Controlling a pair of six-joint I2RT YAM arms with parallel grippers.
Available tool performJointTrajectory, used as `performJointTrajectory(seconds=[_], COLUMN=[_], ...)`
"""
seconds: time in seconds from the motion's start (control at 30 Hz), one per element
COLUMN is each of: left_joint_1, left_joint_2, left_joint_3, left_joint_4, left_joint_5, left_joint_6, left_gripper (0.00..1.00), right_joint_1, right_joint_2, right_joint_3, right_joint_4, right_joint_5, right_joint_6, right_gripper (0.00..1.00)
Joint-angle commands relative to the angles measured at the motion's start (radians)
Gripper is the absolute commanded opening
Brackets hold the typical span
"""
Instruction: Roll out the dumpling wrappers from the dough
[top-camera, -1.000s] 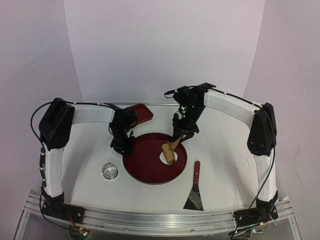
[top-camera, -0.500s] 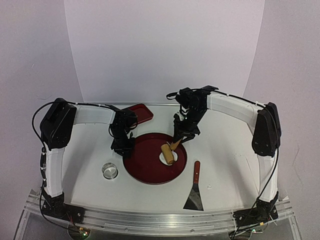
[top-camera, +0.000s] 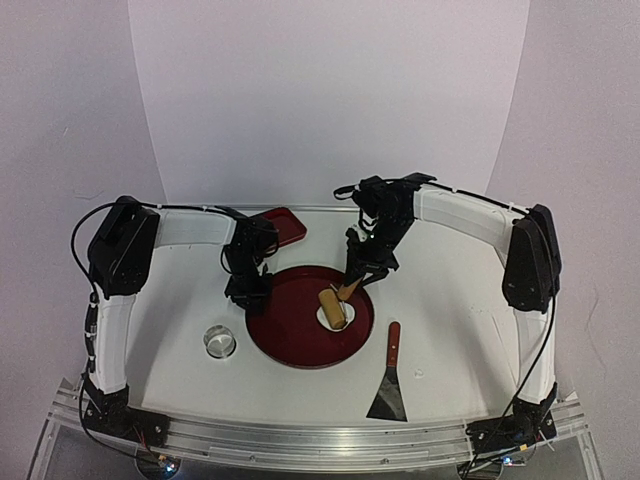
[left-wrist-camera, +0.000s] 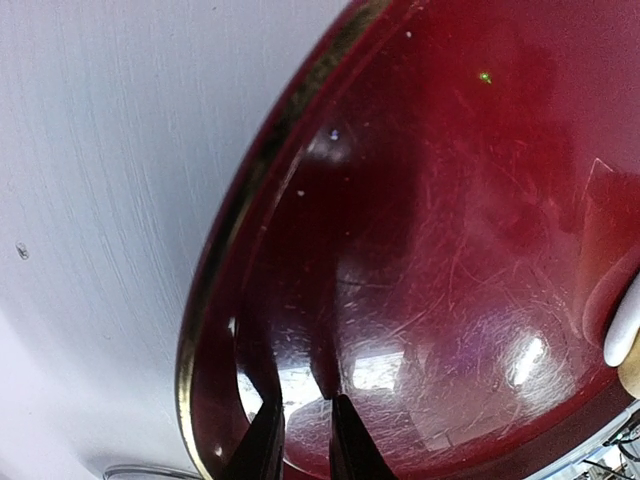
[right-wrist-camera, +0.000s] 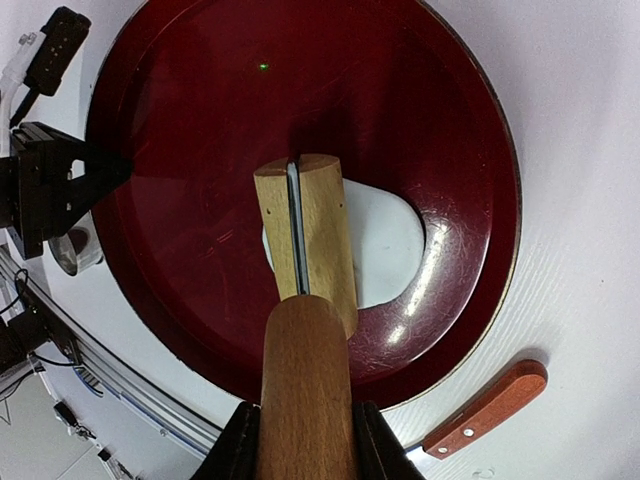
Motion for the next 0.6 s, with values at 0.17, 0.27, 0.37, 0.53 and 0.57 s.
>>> performJointTrajectory(seconds=[0.17,0.27,0.37,0.53,0.57], left_joint_1=[-0.003,0.0,0.007,0.036,0.045], left_joint_2=[-0.021,-0.08,-0.144,-0.236,-0.253], left_joint_3=[0.173,0.183,0.136,-0.021,-0.046], left_joint_4=[-0.097,-0.141,-0.166,-0.148,-0.126], left_joint_5=[-0.049,-0.106,-0.149,-0.165,-0.152], left_joint_6=[-0.001,-0.017,-0.032,-0.044,-0.041], left_gripper=[0.29,0.49,0.67,0.7,0.69], right_joint_1=[0.042,0.041,0.042,0.042,0.042], right_joint_2=[0.253,0.236,0.22,0.193,0.187], right_joint_3=[-0.084,-0.063,-0.044,-0.011,-0.002], right_joint_4=[-0.015,-0.043,-0.069,-0.108,-0.114], right_joint_5=[0.154,0.173,0.192,0.212,0.217], right_joint_6=[-0.041,-0.05,-0.056,-0.058,-0.059], right_gripper=[0.0,0.0,0.0,0.0,0.0])
